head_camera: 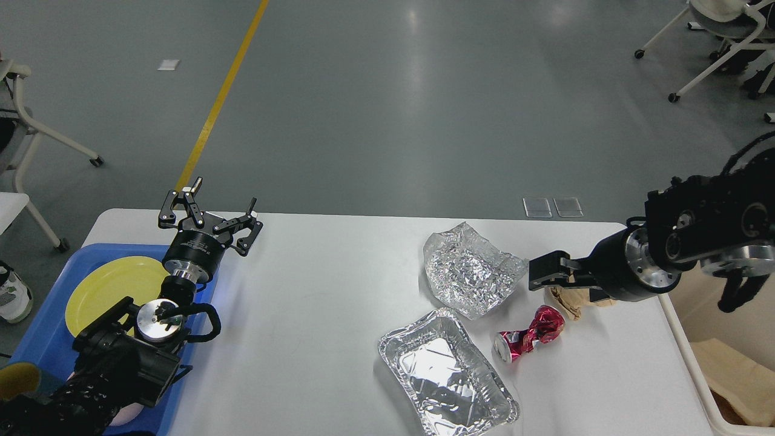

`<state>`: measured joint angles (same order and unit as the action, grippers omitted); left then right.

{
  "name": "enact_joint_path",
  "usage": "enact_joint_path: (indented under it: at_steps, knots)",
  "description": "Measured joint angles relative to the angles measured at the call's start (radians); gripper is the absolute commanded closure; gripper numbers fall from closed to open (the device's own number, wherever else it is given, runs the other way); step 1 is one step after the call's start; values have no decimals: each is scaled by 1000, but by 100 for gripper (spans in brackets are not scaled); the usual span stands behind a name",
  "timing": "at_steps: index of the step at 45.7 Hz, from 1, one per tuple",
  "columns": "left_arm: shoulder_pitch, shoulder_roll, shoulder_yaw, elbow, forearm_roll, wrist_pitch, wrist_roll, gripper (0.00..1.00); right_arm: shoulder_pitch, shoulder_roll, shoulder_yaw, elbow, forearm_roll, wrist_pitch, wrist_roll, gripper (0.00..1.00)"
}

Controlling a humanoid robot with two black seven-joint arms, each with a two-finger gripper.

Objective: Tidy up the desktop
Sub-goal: 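Lower the right gripper and grasp the red crushed can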

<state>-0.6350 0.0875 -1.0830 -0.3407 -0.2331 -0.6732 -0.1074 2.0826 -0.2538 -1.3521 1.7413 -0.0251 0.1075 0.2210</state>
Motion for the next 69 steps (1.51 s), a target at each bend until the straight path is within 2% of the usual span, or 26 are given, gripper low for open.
enact_joint_path:
  at_steps: [7,14,24,34,51,55,63,69]
  knots:
    - [7,1,0,0,0,-22,0,0,-123,2,10,-96,8,-50,-6,0]
    - [9,1,0,0,0,-28,0,0,-325,9,15,-281,79,-157,-11,0]
    - [9,0,0,0,0,-28,0,0,-541,110,65,-462,266,-200,-13,0]
    - [9,0,0,0,0,-28,0,0,-629,133,99,-542,334,-201,-18,0]
    - [9,0,0,0,0,-28,0,0,-717,137,118,-587,344,-219,-28,0]
    - [9,0,0,0,0,-28,0,0,-733,141,135,-588,345,-258,-28,5]
    - [9,0,0,0,0,-28,0,0,-776,168,141,-619,344,-307,-29,34]
    - [9,0,0,0,0,-28,0,0,-801,180,147,-646,358,-343,-30,41]
